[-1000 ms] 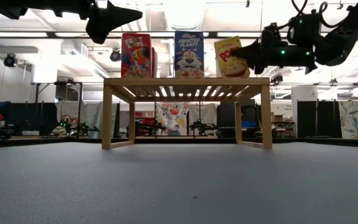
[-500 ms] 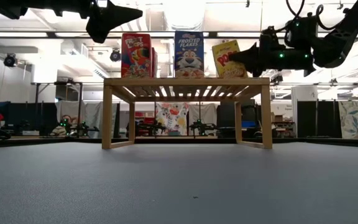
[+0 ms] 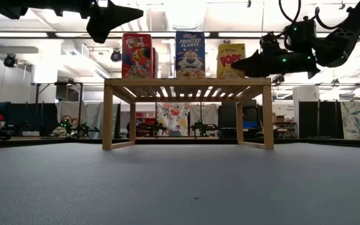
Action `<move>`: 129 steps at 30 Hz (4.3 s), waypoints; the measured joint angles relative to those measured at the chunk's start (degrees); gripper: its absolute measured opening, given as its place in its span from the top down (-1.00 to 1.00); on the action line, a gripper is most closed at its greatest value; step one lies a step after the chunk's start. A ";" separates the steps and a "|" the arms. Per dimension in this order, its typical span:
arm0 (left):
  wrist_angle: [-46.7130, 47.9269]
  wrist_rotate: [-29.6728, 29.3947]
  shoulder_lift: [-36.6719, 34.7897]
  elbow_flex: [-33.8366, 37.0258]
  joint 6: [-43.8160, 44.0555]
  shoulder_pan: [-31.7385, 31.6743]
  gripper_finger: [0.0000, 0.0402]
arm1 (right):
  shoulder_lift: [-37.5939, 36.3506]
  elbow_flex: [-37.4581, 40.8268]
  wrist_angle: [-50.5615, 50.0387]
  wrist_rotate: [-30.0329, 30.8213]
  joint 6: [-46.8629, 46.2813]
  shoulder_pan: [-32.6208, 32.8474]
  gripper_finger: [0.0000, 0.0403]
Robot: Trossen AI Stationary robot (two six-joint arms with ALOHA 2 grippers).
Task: Stack cereal on shelf
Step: Put the left yellow cereal box aligned with the other yellow cereal box on the shelf, then put the yellow cereal box aligned with the other yellow cereal boxes on the shelf
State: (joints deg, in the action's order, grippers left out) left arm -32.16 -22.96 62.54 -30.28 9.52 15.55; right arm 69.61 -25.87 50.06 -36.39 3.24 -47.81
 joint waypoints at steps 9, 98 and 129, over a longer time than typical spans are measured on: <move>0.00 0.02 -0.02 0.00 -0.02 0.00 -0.25 | -2.02 -2.75 -9.57 -5.17 3.48 -0.61 0.17; -1.84 4.13 2.99 0.00 0.00 0.39 -0.25 | -47.77 -35.67 -100.59 -5.22 8.15 1.17 -0.15; -3.85 0.35 2.99 0.00 0.27 0.38 -0.25 | -21.28 -37.68 -93.48 27.95 9.94 53.48 -0.13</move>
State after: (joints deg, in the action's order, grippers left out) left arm -36.01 -22.61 65.54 -30.28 9.79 15.93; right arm 48.33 -63.56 -43.42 -8.45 13.18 5.67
